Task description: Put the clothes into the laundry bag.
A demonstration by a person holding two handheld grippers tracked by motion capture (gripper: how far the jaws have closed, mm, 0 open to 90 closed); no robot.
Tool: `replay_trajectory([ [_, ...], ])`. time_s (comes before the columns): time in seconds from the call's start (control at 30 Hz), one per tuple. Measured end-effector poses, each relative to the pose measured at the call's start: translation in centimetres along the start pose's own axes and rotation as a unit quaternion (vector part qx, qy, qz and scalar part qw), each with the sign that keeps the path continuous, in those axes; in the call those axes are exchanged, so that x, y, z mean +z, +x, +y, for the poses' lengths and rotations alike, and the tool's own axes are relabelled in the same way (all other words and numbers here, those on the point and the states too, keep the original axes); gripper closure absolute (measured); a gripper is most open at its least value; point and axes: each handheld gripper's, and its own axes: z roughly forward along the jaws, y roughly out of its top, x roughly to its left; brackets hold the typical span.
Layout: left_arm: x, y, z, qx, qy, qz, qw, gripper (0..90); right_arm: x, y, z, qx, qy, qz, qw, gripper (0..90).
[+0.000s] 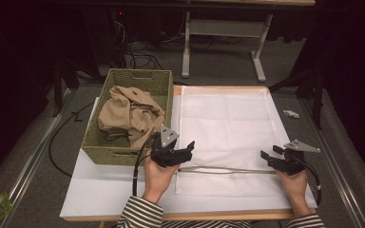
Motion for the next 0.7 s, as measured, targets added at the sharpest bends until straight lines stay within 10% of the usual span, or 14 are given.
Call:
replay_trajectory([
  [0.7,-0.9,2.4,1.7,-0.004,0.005,0.028,0.9996,21.3,0.1,-0.1,0.0,-0.002,0.000,0.002,1.0000,36.1],
])
